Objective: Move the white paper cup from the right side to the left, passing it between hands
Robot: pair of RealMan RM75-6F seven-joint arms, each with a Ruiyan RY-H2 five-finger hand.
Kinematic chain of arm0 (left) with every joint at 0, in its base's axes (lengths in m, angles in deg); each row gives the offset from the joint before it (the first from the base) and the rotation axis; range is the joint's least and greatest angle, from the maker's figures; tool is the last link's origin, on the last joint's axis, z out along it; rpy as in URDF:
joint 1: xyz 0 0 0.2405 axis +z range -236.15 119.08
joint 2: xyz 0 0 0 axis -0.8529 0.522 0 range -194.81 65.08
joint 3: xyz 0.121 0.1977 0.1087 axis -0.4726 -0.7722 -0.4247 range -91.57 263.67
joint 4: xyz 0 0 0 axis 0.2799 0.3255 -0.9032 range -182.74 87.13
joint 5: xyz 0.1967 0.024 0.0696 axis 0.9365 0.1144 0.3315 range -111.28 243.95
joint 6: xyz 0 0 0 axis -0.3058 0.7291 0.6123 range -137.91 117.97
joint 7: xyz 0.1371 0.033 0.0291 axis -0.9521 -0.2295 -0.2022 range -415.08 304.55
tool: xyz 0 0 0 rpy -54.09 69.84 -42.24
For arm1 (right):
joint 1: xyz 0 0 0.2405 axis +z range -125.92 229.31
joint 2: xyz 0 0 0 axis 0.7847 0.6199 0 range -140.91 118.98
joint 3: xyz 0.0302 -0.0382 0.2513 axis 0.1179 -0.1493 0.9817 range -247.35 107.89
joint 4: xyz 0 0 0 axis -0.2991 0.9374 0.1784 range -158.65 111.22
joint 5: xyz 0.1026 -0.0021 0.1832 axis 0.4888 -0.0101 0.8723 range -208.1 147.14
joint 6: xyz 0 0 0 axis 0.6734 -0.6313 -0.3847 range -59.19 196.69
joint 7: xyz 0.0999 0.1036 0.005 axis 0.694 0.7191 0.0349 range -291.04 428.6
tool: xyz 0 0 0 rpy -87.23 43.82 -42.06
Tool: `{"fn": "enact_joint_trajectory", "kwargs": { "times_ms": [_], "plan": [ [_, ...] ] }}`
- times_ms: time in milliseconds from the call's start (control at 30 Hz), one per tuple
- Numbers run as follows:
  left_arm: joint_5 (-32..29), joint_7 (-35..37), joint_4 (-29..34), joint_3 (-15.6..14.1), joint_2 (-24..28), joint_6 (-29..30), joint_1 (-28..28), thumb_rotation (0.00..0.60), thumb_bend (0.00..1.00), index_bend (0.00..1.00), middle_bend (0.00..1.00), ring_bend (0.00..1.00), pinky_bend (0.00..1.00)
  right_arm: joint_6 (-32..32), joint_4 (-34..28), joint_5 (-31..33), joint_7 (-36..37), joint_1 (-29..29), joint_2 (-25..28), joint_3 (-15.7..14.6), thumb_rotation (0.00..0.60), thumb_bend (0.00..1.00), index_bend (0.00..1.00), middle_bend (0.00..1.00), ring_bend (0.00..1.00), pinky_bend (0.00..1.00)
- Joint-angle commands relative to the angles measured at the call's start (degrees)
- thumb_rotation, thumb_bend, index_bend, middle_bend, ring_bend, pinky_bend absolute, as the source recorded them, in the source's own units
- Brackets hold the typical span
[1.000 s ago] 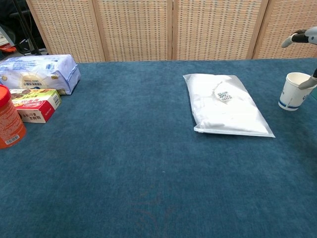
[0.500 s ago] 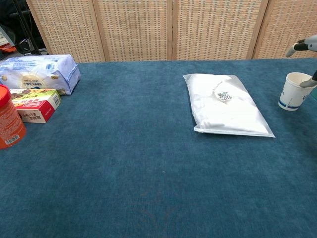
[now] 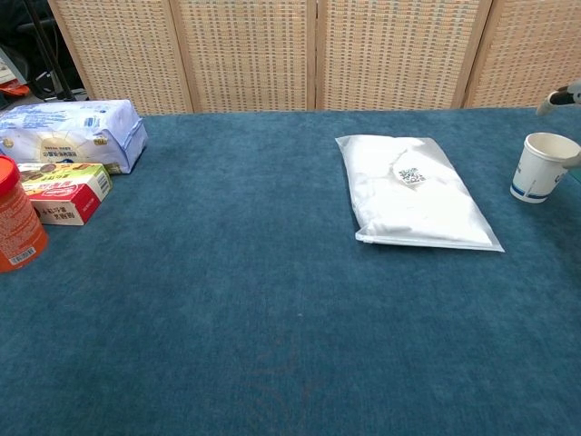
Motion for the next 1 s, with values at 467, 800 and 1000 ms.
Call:
{"fn": "enact_joint_trajectory", "kwargs": {
  "times_ms": [467,800,1000],
  "plan": [
    [0.00,-0.38,-0.08,-0.37,-0.27,-0.46,-0.26,0.600,0.07,0.00,0.00,0.00,0.00,2.38,4.29,2.64,0.92,2.03,-1.70,-2.44,0.600,0.31,0.11,0.00,0.00,0.00],
    [0.10,-0.74,-0.08,-0.72,-0.49,-0.91,-0.46,0.600,0.07,0.00,0.00,0.00,0.00,3.86,7.27,2.96,1.84,2.79,-3.05,-3.56,0.600,0.31,0.11,0.00,0.00,0.00],
    [0.06,-0.84,-0.02,-0.80,-0.50,-0.92,-0.49,0.600,0.07,0.00,0.00,0.00,0.00,4.69,9.36,3.18,2.40,2.98,-4.05,-4.27,0.600,0.34,0.13,0.00,0.00,0.00]
  ]
}}
